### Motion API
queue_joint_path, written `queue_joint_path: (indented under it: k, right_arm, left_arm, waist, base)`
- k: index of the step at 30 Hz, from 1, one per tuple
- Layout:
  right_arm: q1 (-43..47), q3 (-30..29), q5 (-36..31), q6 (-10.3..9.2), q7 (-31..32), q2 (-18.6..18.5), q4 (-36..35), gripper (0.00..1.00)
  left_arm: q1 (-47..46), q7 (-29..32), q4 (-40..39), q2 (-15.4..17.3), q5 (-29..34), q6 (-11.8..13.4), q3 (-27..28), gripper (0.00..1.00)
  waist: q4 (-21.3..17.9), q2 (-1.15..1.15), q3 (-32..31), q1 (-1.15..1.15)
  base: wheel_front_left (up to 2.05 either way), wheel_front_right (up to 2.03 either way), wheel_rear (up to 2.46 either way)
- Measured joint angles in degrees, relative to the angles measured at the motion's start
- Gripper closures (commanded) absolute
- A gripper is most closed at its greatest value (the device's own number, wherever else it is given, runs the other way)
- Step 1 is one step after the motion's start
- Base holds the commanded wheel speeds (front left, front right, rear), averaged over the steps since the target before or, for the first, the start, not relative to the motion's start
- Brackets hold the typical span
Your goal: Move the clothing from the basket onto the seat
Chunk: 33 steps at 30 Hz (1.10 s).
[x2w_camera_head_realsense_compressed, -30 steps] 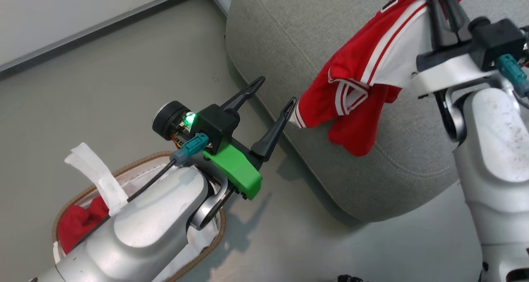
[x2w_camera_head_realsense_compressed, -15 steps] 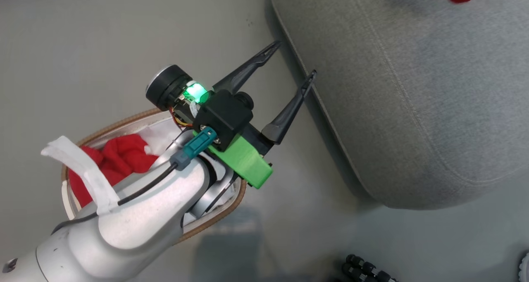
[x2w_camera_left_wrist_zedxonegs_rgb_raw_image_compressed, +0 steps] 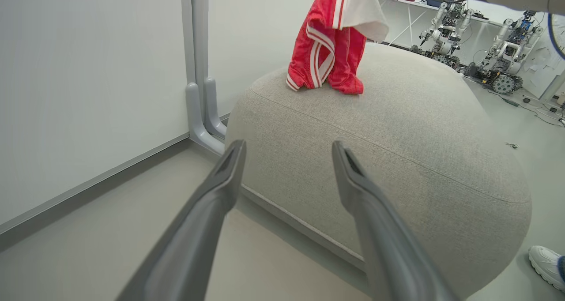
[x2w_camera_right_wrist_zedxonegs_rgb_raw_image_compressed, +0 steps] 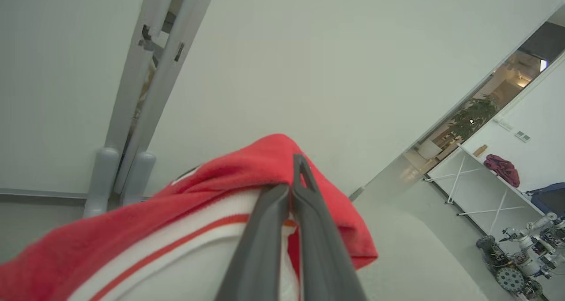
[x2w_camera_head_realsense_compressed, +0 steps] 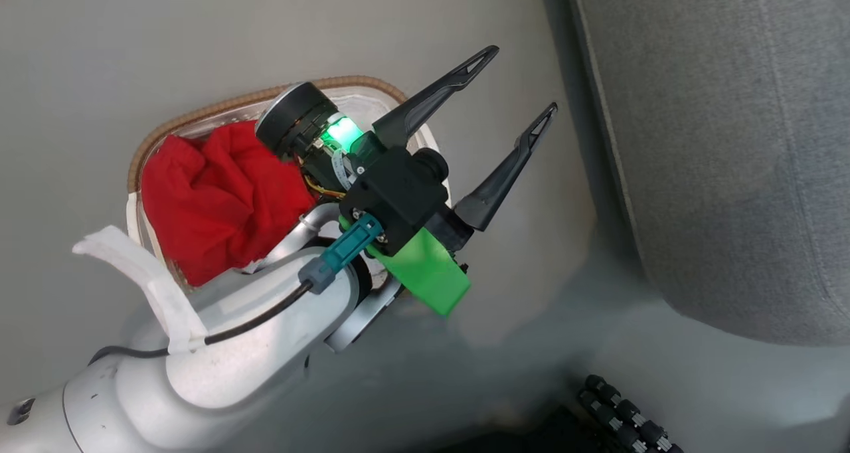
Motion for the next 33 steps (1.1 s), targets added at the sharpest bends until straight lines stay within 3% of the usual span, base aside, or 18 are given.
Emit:
queue_joint_path:
  k: [12, 15, 16, 33]
  right_arm:
    - [8.4, -2.02, -0.64, 0.0, -4.6, 6.58, 12.98, 1.0]
    - [9.49, -1.24, 0.08, 0.0, -5.44, 7.14, 14.19, 0.62]
    - [9.89, -0.49, 0.43, 0.0, -5.68, 7.08, 14.39, 0.0]
    - [21.28, 12.47, 13.95, 0.0, -6.23, 2.1, 7.21, 0.0]
  left_arm:
    - [0.8, 0.19, -0.64, 1.7, 0.3, 0.99, -0.48, 0.0]
    - [1.01, 0.11, -0.23, 1.86, 0.11, 0.98, -0.76, 0.0]
    - [1.08, -0.08, -0.15, 1.85, -0.01, 0.96, -0.8, 0.0]
    - [7.17, -7.56, 8.03, 1.76, -5.23, 1.1, 2.89, 0.0]
  waist:
    - [1.92, 0.0, 5.56, 0.0]
    - [1.85, 0.0, 4.69, 0.0]
    - [1.84, 0.0, 4.34, -0.01]
    - [1.76, 0.0, -6.18, -0.01]
  base:
    - [0.0, 0.0, 0.0]
    - [0.0, 0.0, 0.0]
    - [0.0, 0.0, 0.0]
    - [0.0, 0.0, 0.0]
